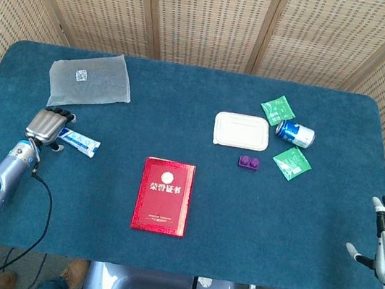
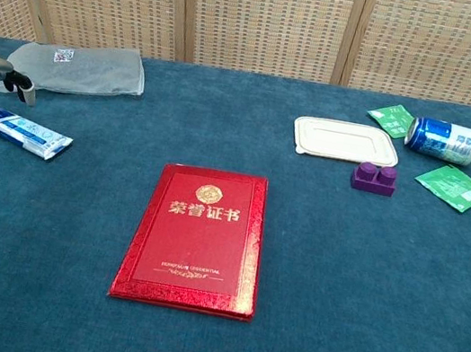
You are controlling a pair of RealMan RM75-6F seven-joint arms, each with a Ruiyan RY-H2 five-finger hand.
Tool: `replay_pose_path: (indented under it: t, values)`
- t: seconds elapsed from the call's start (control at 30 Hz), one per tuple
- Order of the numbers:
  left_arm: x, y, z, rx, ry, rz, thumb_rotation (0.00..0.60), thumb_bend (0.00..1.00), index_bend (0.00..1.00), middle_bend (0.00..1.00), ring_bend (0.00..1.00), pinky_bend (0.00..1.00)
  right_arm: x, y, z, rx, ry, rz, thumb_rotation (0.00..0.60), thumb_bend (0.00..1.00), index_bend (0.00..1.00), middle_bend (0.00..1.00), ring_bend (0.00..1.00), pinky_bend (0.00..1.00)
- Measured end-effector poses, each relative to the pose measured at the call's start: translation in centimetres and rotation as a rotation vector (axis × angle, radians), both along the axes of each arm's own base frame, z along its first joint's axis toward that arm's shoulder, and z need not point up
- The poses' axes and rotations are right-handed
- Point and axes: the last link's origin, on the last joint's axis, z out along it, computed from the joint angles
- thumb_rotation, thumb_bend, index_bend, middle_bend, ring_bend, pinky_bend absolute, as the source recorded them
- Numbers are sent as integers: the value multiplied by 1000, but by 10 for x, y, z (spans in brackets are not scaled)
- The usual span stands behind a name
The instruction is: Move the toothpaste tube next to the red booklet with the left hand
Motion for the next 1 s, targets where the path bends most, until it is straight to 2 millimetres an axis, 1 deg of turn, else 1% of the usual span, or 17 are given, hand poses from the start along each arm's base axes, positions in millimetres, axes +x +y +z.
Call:
replay_pose_path:
  t: [0.07, 0.2, 0.33, 0.5, 0.7, 0.8, 1.0]
  values:
    - [2, 3, -4, -7, 1, 2, 600, 263, 396, 365, 303, 346, 0, -1, 0, -1, -3, -1, 600, 0, 0, 0, 0, 0]
    - [4, 5, -8, -15, 9, -3, 600, 300, 519, 475, 406, 416, -1, -1, 0, 2, -11, -4, 600, 0, 0, 0, 0, 0]
    - [4, 5, -11, -40, 25, 3, 600, 333, 581, 535, 454, 451, -3, -2, -1, 6, -17, -6, 600, 0, 0, 0, 0, 0]
    - [5, 3, -10, -51, 21, -9, 600, 337, 592, 545, 464, 457, -2, -3, -2, 6, -18, -2, 600, 0, 0, 0, 0, 0]
    - [15, -4, -5, -55, 5, -93, 600, 348, 592, 546, 464, 457, -2, -3, -4, 13, -15, -2, 600, 0, 0, 0, 0, 0]
    - [25, -11, -3, -72, 4, -180, 600, 372, 593, 546, 464, 459, -2, -3, -5, 16, -13, -4, 600, 0, 0, 0, 0, 0]
    - [50, -36, -5, -160, -1, -408, 600, 374, 594, 547, 464, 461, -2, -3, -7, 18, -8, -4, 600, 0, 0, 0, 0, 0]
